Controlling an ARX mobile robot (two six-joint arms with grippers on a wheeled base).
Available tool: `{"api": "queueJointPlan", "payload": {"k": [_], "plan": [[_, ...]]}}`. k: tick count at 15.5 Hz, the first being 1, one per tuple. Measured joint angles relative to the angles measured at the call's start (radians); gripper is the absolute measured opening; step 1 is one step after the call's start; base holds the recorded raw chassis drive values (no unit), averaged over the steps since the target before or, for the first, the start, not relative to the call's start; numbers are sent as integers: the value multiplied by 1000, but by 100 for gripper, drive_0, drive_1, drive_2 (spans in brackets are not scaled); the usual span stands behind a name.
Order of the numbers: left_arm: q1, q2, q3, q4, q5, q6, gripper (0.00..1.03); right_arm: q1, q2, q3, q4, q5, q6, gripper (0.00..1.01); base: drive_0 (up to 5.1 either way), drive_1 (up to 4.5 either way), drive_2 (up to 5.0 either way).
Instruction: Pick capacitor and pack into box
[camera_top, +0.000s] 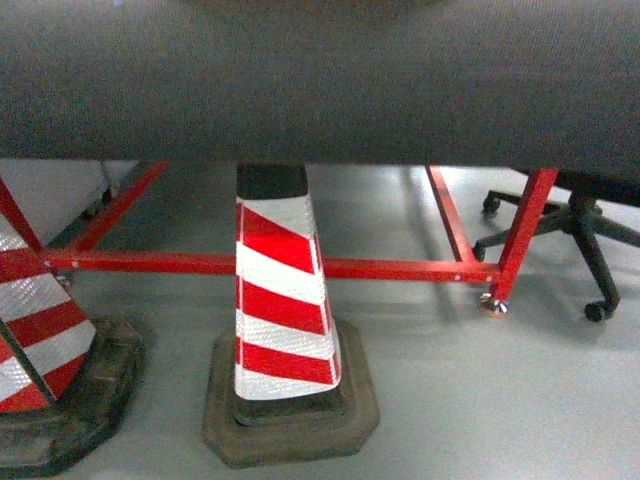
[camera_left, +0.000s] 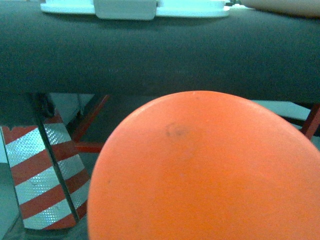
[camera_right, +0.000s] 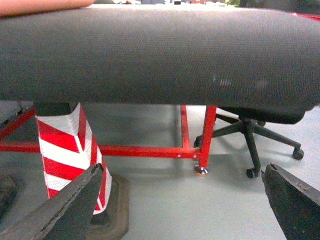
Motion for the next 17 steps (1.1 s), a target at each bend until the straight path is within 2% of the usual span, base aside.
{"api": "queueJointPlan", "payload": {"k": [17], "plan": [[0,0,0,6,-2,10,44,0,0,0,6,0,-1,98,0,0,0]]}}
